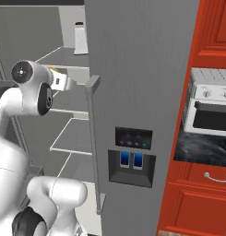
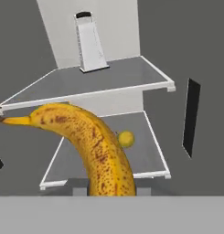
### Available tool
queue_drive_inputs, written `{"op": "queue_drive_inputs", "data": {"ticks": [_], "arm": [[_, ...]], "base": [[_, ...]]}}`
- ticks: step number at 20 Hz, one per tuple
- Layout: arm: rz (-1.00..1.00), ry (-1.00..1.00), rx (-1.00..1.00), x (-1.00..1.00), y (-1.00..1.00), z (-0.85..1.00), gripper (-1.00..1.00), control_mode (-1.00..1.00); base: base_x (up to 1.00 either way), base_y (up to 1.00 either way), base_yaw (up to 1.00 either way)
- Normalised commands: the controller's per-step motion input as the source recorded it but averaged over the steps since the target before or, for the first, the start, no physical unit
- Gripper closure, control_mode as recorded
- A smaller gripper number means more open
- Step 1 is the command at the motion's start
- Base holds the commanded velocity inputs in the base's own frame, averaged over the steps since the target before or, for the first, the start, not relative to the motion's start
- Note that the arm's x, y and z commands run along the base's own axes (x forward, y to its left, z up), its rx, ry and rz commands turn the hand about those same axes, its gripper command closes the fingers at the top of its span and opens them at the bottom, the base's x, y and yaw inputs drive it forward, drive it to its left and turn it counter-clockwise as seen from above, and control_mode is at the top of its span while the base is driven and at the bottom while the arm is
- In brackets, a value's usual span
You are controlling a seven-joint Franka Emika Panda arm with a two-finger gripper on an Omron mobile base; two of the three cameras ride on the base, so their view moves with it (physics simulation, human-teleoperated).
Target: Pick the pear and banana from the fridge and place them on the plate next to the blender to make a fruit smoothie.
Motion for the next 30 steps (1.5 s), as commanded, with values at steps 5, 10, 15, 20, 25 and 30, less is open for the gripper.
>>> {"op": "queue_drive_inputs", "data": {"ticks": [5,10,15,20,25,30], "arm": [[0.06,0.67,-0.16,-1.0,0.0,-0.95,1.0,-1.0],[0.0,0.21,-0.1,-1.0,-0.06,-0.73,1.0,-1.0],[0.0,-0.05,0.0,-0.47,-0.1,-0.07,1.0,-1.0],[0.0,0.0,0.0,-0.14,0.0,0.0,1.0,-1.0],[0.0,0.0,0.0,-0.14,-0.01,0.0,1.0,1.0],[0.0,0.0,0.0,0.0,0.0,0.0,1.0,1.0]], "base": [[0.0,0.0,0.0],[0.0,0.0,0.0],[0.0,0.0,0.0],[0.0,0.0,0.0],[-0.73,-0.1,-0.08],[-0.66,-0.46,-0.54]]}}
